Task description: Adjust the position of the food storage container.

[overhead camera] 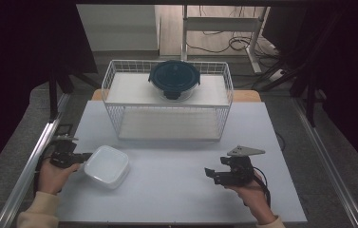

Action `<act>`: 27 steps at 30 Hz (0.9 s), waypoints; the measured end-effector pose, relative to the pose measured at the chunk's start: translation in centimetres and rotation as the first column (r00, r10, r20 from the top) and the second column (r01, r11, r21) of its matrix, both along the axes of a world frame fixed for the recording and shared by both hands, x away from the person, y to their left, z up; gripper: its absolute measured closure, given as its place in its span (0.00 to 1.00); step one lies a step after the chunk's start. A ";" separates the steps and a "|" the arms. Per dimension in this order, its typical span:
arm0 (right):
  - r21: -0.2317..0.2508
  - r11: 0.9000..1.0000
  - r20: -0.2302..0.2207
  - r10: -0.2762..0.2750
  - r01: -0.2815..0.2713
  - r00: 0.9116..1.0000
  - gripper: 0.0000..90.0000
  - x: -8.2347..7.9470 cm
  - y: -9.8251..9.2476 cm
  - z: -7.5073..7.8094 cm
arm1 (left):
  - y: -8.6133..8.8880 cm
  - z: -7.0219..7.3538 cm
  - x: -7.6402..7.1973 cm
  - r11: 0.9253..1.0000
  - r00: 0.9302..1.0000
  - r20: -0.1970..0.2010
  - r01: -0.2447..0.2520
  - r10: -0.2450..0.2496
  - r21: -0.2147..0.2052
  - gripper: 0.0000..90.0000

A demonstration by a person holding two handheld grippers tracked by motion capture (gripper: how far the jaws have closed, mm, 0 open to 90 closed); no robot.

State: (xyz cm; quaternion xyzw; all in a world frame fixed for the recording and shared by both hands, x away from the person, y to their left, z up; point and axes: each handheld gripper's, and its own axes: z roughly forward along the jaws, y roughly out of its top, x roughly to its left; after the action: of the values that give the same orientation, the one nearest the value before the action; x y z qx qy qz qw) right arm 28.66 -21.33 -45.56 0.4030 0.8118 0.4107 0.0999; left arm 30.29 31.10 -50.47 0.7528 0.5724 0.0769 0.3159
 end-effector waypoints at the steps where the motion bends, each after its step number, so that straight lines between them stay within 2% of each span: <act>1: 0.000 1.000 0.000 0.000 0.000 1.000 0.24 0.0 0.0 0.0 | -0.5 0.0 0.1 1.000 1.000 -0.001 0.012 -0.012 0.000 1.00; 8: 0.002 1.000 -0.002 -0.001 0.001 1.000 0.24 0.0 0.0 0.0 | -3.3 0.0 0.8 0.997 0.997 -0.010 0.075 -0.075 -0.007 1.00; 14: 0.001 1.000 -0.003 0.001 -0.001 1.000 0.24 0.0 0.0 0.0 | -5.5 -0.2 1.3 0.991 0.991 -0.025 0.131 -0.131 -0.011 1.00; 17: 0.001 1.000 -0.005 0.000 0.000 1.000 0.24 0.0 0.0 0.0 | -6.6 -0.2 1.5 0.988 0.987 -0.029 0.156 -0.156 -0.016 1.00; 20: 0.000 1.000 -0.008 0.000 0.000 1.000 0.24 0.0 0.0 0.0 | -7.8 -0.1 1.7 0.981 0.980 -0.034 0.194 -0.194 -0.024 1.00; 27: -0.003 1.000 -0.008 0.004 -0.004 1.000 0.24 0.0 0.1 -0.1 | -10.4 0.1 2.1 0.970 0.970 -0.030 0.239 -0.240 -0.037 1.00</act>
State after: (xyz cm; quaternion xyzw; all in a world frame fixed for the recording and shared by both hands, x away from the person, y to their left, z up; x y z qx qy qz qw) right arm 28.65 -21.25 -45.68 0.4031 0.8135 0.4080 0.0963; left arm 32.43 20.75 -50.37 0.8122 0.4840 0.0159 0.3253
